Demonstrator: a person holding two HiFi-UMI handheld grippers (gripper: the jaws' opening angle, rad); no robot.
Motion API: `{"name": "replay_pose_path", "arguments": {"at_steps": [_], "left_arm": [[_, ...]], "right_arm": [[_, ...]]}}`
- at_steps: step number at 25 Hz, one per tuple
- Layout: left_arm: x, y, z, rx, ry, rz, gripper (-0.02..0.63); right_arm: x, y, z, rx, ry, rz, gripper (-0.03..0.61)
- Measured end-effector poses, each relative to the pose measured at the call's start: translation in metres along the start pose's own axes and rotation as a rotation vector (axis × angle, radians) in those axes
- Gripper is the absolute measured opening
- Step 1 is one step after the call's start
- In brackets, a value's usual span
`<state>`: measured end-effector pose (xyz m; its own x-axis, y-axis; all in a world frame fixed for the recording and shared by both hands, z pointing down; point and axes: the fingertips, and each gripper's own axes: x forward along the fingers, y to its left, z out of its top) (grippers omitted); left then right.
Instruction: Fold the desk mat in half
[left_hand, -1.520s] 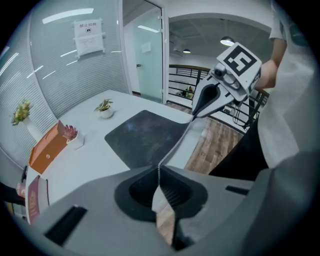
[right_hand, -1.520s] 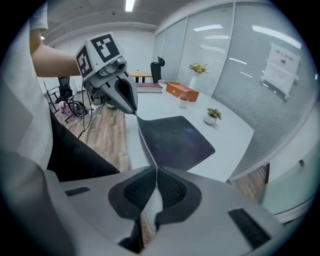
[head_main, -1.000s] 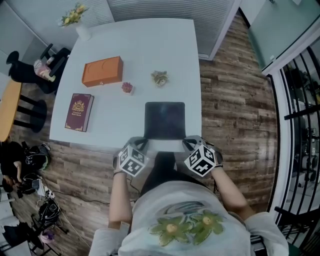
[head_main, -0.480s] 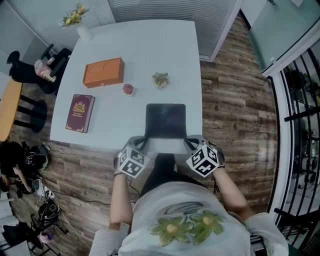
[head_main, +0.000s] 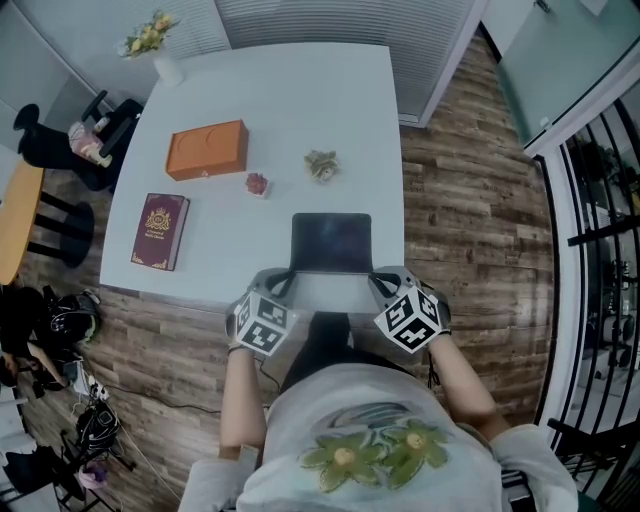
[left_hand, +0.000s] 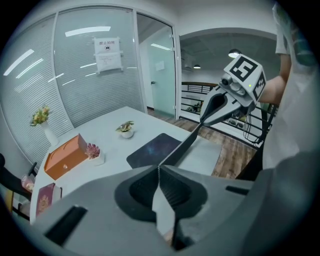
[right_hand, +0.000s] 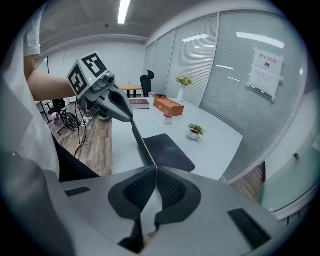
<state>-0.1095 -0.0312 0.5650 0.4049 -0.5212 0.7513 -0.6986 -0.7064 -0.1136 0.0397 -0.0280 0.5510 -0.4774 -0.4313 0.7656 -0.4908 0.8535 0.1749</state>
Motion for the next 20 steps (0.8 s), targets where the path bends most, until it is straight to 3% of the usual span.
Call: {"name": "replay_pose_path", "arguments": {"at_steps": [20], "left_arm": [[-0.003, 0.026, 0.026, -0.03, -0.057, 0.016, 0.014]], "right_arm": [[-0.007, -0.027, 0.027, -0.004, -0.042, -0.029, 0.023]]}}
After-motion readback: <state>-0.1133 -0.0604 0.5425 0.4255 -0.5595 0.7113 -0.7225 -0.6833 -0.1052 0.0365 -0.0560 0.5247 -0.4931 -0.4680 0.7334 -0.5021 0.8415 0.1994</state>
